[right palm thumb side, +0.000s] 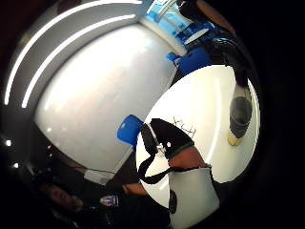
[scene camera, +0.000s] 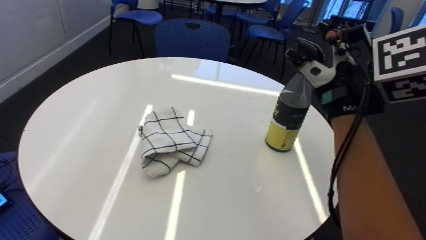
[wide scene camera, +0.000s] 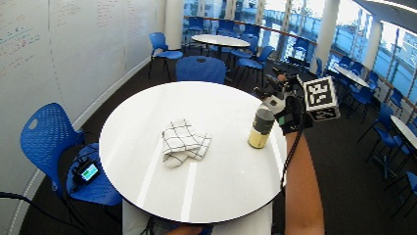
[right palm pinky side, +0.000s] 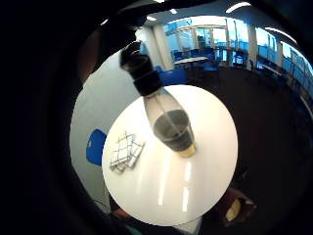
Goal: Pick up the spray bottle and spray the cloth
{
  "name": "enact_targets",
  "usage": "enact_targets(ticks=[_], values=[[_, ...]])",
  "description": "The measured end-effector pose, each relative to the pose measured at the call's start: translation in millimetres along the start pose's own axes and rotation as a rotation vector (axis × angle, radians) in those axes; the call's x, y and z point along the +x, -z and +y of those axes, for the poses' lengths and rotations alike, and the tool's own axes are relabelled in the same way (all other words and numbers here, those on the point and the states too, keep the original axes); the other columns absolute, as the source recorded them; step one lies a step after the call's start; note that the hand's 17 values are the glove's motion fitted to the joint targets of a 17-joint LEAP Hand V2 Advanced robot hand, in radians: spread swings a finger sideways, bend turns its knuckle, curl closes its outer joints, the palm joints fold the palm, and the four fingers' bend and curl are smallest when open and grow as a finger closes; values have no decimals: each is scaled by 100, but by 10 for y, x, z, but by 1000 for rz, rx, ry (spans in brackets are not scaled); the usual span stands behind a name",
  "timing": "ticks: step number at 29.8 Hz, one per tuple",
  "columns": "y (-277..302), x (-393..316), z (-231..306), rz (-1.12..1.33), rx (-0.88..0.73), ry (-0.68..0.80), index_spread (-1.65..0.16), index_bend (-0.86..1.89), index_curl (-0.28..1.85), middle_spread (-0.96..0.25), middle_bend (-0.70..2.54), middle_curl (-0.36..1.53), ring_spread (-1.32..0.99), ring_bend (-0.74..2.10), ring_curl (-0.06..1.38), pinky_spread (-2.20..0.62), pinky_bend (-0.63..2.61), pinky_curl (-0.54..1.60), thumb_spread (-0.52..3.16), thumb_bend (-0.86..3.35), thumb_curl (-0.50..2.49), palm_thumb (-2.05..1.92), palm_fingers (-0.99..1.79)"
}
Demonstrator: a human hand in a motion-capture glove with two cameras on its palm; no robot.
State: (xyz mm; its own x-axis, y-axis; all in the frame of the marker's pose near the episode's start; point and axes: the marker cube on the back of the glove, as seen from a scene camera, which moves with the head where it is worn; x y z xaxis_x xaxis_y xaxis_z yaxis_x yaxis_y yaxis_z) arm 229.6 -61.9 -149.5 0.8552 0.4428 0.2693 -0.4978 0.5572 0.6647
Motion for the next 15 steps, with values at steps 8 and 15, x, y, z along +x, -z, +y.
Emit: enact_targets(ticks=[8, 15], values=[[-61, 514, -154, -173, 2, -318, -41, 10, 26, -4, 21, 35, -2, 24, 28, 23, 23, 34, 101, -3, 31, 54, 48], [-371, 905, -137, -305, -134, -512, -39, 10, 24, -4, 22, 36, -2, 30, 30, 23, 23, 34, 100, 4, 36, 71, 51]])
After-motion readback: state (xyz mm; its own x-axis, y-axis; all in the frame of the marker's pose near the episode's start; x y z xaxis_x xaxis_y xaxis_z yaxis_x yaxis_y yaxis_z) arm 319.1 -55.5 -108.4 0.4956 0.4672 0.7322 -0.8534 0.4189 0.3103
